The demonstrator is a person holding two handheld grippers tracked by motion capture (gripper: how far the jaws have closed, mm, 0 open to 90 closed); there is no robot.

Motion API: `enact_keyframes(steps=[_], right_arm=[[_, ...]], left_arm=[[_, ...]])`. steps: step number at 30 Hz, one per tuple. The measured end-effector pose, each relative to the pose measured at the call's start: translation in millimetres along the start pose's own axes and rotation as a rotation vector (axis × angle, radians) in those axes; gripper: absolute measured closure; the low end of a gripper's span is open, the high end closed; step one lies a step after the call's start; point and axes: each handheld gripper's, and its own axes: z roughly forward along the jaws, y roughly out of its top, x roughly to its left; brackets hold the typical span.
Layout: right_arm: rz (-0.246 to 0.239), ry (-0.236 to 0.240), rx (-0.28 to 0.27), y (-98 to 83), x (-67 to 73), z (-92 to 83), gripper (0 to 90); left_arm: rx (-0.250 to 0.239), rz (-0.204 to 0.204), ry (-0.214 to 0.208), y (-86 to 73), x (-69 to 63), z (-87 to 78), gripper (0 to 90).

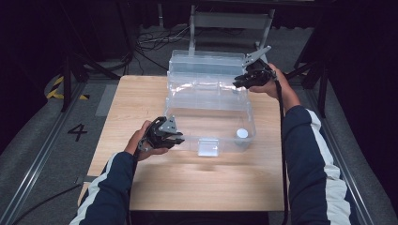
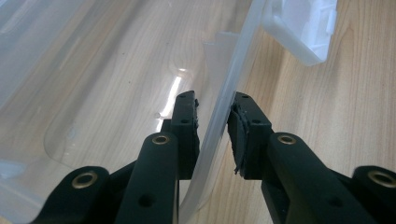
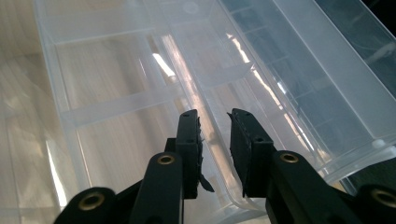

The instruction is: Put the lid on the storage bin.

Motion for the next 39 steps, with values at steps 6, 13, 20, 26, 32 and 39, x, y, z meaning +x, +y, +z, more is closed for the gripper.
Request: enact_keyframes(steps=[6,13,20,26,32,39], right_arm=[[-0.072,-0.021,0.108,13.6,4.4,-0.1,76.7],[-0.134,-0.036,0.198,24.8,9.4,1.8,78.9],[-0.184,-0.053,0.254,31.7,13.6,4.4,80.4],[-0.244,-0.053,0.29,35.4,17.6,3.4,82.3],[-0.261,-0.056,0.281,34.4,19.3,1.6,83.1],[-0.26,-0.053,0.263,31.9,21.2,-1.1,83.5]], left_arm=[[0.003,-0.005,0.001,-0.4,-0.1,-0.4,73.6],[-0.003,0.01,-0.002,-0.6,0.3,0.0,73.6],[0.0,-0.007,-0.009,0.1,1.0,0.2,73.7],[0.0,-0.019,-0.011,0.5,0.8,0.5,73.6],[-0.005,-0.027,-0.007,0.7,-0.2,1.6,73.1],[-0.005,-0.035,-0.007,1.1,-0.8,2.1,72.8]])
